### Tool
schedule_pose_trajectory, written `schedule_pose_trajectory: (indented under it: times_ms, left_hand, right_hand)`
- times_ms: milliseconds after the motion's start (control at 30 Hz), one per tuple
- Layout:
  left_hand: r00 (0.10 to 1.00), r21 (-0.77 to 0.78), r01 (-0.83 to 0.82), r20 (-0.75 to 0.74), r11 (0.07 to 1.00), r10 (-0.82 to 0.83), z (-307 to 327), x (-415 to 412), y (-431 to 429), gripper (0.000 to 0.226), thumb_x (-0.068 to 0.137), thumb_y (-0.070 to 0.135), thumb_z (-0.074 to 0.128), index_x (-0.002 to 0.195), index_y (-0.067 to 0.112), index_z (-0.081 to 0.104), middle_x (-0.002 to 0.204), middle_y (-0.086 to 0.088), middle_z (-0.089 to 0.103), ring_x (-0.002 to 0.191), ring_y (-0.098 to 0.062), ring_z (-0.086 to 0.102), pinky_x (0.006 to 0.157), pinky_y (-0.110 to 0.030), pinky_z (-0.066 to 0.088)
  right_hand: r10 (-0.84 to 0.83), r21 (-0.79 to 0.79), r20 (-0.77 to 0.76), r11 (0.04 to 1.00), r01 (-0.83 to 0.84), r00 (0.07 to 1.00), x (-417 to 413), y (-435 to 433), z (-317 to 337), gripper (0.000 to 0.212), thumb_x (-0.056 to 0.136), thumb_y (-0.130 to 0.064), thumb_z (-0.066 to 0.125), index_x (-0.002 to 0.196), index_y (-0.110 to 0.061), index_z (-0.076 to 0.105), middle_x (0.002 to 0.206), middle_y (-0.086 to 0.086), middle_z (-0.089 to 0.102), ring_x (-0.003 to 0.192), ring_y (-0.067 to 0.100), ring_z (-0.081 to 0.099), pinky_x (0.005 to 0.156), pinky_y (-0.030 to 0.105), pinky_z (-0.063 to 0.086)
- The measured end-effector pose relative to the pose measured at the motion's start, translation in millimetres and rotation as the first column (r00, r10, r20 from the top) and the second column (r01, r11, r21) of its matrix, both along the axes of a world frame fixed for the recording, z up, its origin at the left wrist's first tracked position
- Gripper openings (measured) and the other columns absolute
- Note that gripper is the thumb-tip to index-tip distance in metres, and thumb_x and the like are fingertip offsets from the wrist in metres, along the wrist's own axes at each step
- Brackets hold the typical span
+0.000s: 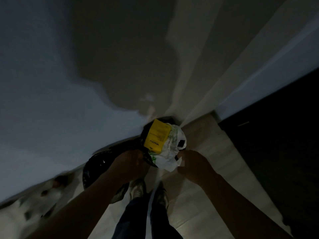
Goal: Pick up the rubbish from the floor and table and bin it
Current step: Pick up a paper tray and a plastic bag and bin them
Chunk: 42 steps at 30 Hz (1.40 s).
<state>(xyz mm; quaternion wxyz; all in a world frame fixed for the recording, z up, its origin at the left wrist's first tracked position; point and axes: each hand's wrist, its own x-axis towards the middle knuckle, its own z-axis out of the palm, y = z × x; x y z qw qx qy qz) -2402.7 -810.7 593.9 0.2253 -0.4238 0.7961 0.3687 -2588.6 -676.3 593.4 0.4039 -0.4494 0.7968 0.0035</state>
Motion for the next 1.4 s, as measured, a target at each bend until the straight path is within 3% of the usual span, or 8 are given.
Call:
schedule_pose_trajectory:
  times_ms: [133,300,400,633,967,1167,1300,1400]
  left_hand:
    - [1.000,-0.058,-0.016,0.004,0.998,0.016,63,16,21,0.041,0.087,0.031,0.061,0.125,0.017,0.054,0.119,-0.001,0.062,0.110,-0.018,0.056,0.094,-0.026,0.042]
    - [0.997,-0.138,-0.061,-0.044,0.989,0.055,131,47,48,0.042,0.085,0.028,0.062,0.127,0.025,0.054,0.120,0.006,0.061,0.110,-0.012,0.057,0.088,-0.020,0.042]
    - [0.995,-0.152,-0.089,-0.059,0.984,0.081,167,72,56,0.045,0.086,0.026,0.062,0.129,0.023,0.052,0.121,0.003,0.061,0.109,-0.013,0.057,0.089,-0.022,0.043]
    - [0.963,-0.340,-0.265,-0.137,0.903,0.231,255,159,52,0.045,0.086,0.035,0.063,0.127,0.026,0.049,0.121,0.005,0.057,0.109,-0.012,0.054,0.087,-0.022,0.043]
    - [0.796,-0.508,-0.601,-0.312,0.617,0.518,357,380,116,0.043,0.083,0.042,0.065,0.123,0.034,0.052,0.113,0.016,0.059,0.098,-0.003,0.057,0.083,-0.020,0.049]
    - [0.699,-0.604,-0.680,-0.365,0.415,0.615,415,529,192,0.039,0.082,0.042,0.066,0.118,0.036,0.055,0.110,0.018,0.060,0.093,0.000,0.058,0.081,-0.020,0.050]
    - [0.636,-0.636,-0.712,-0.404,0.298,0.658,437,611,242,0.037,0.084,0.038,0.065,0.119,0.031,0.055,0.113,0.014,0.059,0.097,-0.003,0.058,0.070,-0.012,0.043]
    - [0.560,-0.633,-0.747,-0.436,0.202,0.704,443,660,281,0.037,0.084,0.039,0.065,0.119,0.033,0.055,0.114,0.014,0.060,0.099,-0.003,0.058,0.078,-0.020,0.050]
  right_hand:
    - [0.056,-0.089,-0.018,0.994,-0.057,0.998,8,5,61,0.049,0.089,-0.029,0.060,0.135,-0.017,0.045,0.133,0.004,0.050,0.124,0.018,0.045,0.096,0.023,0.033]
    - [0.170,-0.163,-0.041,0.971,-0.174,0.985,27,6,127,0.045,0.087,-0.033,0.061,0.128,-0.019,0.051,0.123,0.003,0.057,0.113,0.017,0.052,0.088,0.024,0.040]
    - [0.248,-0.185,-0.029,0.951,-0.249,0.968,42,-2,163,0.048,0.086,-0.033,0.063,0.131,-0.020,0.049,0.128,0.001,0.054,0.116,0.016,0.052,0.087,0.020,0.038]
    - [0.483,-0.312,-0.108,0.814,-0.491,0.869,106,-54,255,0.047,0.084,-0.032,0.065,0.128,-0.023,0.051,0.124,-0.001,0.055,0.112,0.014,0.053,0.085,0.022,0.040]
    - [0.737,-0.543,-0.215,0.455,-0.706,0.640,334,-77,373,0.039,0.083,-0.034,0.065,0.121,-0.029,0.055,0.113,-0.011,0.057,0.101,0.009,0.054,0.090,0.028,0.046]
    - [0.811,-0.636,-0.293,0.230,-0.737,0.506,493,-43,428,0.040,0.082,-0.038,0.065,0.121,-0.033,0.056,0.112,-0.017,0.058,0.103,0.002,0.053,0.091,0.023,0.045]
    - [0.855,-0.665,-0.328,0.093,-0.741,0.401,595,-16,449,0.040,0.083,-0.039,0.063,0.122,-0.033,0.056,0.114,-0.017,0.058,0.104,0.000,0.053,0.091,0.021,0.044]
    - [0.886,-0.665,-0.345,0.001,-0.747,0.309,664,1,458,0.042,0.084,-0.038,0.063,0.125,-0.033,0.054,0.118,-0.017,0.056,0.106,-0.001,0.051,0.091,0.016,0.041]
